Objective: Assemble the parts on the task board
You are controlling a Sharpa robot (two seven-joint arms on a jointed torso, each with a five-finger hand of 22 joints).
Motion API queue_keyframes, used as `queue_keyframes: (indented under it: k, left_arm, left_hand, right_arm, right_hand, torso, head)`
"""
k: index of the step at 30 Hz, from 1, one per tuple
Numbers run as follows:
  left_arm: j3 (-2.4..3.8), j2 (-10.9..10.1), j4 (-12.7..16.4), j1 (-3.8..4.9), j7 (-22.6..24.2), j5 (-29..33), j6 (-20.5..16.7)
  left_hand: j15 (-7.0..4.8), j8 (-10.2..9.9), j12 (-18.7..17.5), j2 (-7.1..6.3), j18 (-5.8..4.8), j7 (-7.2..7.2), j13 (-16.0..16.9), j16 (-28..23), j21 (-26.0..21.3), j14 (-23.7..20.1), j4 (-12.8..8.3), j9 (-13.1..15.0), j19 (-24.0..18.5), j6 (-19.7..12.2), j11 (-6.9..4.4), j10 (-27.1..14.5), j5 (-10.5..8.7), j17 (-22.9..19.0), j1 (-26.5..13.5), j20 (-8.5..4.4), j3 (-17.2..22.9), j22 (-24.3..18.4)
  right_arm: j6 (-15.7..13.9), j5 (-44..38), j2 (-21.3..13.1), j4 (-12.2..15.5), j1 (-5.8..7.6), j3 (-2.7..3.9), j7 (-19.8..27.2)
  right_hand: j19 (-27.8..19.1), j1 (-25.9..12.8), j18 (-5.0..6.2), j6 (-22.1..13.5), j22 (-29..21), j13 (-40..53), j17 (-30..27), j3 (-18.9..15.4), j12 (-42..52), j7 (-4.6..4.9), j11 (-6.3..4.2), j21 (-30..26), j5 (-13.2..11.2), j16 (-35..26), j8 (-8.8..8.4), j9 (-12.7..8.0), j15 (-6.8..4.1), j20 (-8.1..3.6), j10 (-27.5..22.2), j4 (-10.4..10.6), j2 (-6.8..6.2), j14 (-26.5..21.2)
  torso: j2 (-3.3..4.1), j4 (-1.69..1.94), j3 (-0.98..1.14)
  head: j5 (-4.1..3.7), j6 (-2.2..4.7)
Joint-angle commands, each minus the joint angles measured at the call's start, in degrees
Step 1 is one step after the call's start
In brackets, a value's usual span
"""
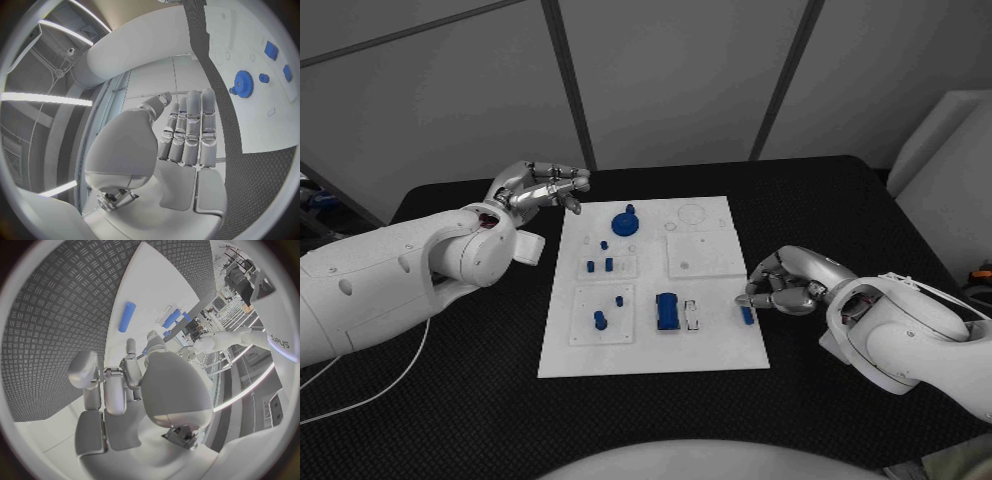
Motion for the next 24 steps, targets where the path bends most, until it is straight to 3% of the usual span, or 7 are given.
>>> queue_keyframes:
  k: [1, 5, 14, 24]
  left_arm:
    - [0.04, -0.06, 0.06, 0.04, 0.39, 0.11, 0.49]
    - [0.04, -0.13, 0.12, 0.03, 0.35, 0.11, 0.54]
    - [0.04, -0.21, 0.08, -0.02, 0.29, 0.11, 0.63]
    - [0.04, -0.18, 0.07, -0.16, 0.22, 0.11, 0.67]
  left_hand:
    - [0.1, 0.2, 0.21, 0.27, -0.58, -0.09, -0.06, 0.05, -0.09, -0.42, 0.06, -0.06, -0.13, -0.11, -0.07, -0.43, -0.07, -0.09, -0.11, 0.17, -0.27, -0.09]
    - [0.11, 0.2, 0.23, 0.27, -0.58, -0.09, -0.07, 0.05, -0.1, -0.43, 0.08, -0.07, -0.13, -0.12, -0.06, -0.46, -0.07, -0.09, -0.12, 0.17, -0.28, -0.1]
    - [0.14, 0.19, 0.33, 0.3, -0.59, -0.06, -0.09, 0.08, -0.19, -0.48, 0.14, -0.07, -0.11, -0.19, -0.03, -0.58, -0.08, -0.12, -0.14, 0.2, -0.36, -0.14]
    - [0.14, 0.19, 0.33, 0.3, -0.59, -0.06, -0.09, 0.08, -0.19, -0.48, 0.14, -0.07, -0.11, -0.19, -0.03, -0.58, -0.08, -0.12, -0.14, 0.2, -0.36, -0.14]
  right_arm:
    - [1.93, -2.37, 0.36, -0.35, 0.01, 0.0, -1.98]
    - [3.83, -3.72, 0.85, -0.99, -0.18, -0.02, -3.81]
    - [5.42, -9.28, 1.21, -1.54, -0.47, -0.03, -7.9]
    - [5.66, -10.73, 1.48, -1.31, -0.56, -0.03, -7.91]
  right_hand:
    - [0.18, -1.13, -0.37, 0.59, 0.02, 0.03, 8.0, -0.25, -0.42, -0.11, 0.03, -0.03, 0.37, -0.18, -0.35, -0.11, 0.29, 0.16, 0.12, 0.69, -0.21, 4.37]
    - [0.03, -1.82, -0.32, 1.16, -0.2, -0.12, 7.82, -1.29, -0.76, -0.26, -0.07, -0.23, 2.71, -0.33, -0.68, -0.23, 0.19, 0.05, 0.04, 1.62, -0.78, 4.32]
    - [0.07, -1.74, -0.34, 1.42, -0.13, -0.15, 7.76, -1.62, -0.85, -0.33, -0.14, -0.22, 3.25, -0.37, -0.68, -0.21, 0.15, 0.03, 0.02, 1.73, -0.92, 4.3]
    - [0.19, -1.55, -0.39, 1.75, 0.09, 0.02, 7.92, -1.9, -0.73, -0.44, -0.22, -0.1, 3.76, -0.29, -0.61, -0.14, 0.09, -0.02, 0.13, 1.78, -1.06, 4.34]
  torso:
    - [0.06, 0.1, -0.03]
    - [0.08, 0.02, -0.02]
    - [0.02, -0.04, 0.03]
    - [-0.01, 0.01, -0.04]
  head:
    - [0.1, -0.07]
    - [0.19, -0.23]
    - [-0.13, -0.41]
    - [-0.24, -0.39]
